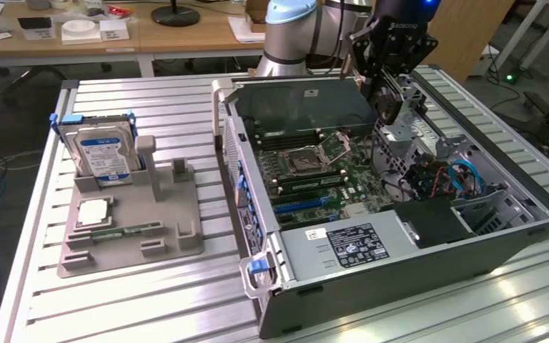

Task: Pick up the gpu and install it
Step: 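Pick up the gpu and move the gpu toward the slot, then insert the gpu into the slot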

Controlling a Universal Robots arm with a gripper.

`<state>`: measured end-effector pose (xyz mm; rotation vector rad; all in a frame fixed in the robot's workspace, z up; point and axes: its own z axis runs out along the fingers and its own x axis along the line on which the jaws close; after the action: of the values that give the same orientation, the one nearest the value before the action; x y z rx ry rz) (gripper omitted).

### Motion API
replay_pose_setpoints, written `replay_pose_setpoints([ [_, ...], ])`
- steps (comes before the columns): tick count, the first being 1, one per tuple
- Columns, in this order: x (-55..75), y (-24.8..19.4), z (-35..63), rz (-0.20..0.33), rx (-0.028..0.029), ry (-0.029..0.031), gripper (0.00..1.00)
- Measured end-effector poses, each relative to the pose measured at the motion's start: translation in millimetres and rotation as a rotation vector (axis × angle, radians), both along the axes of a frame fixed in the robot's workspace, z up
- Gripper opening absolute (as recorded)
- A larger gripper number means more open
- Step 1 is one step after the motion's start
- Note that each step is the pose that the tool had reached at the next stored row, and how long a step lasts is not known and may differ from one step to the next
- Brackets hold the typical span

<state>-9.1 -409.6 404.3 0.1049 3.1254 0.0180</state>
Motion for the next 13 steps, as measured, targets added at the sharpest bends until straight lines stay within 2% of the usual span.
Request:
replay_pose_setpoints([
  [13, 0.0, 0.0, 0.0, 0.000, 0.0000, 0.0000, 0.29],
])
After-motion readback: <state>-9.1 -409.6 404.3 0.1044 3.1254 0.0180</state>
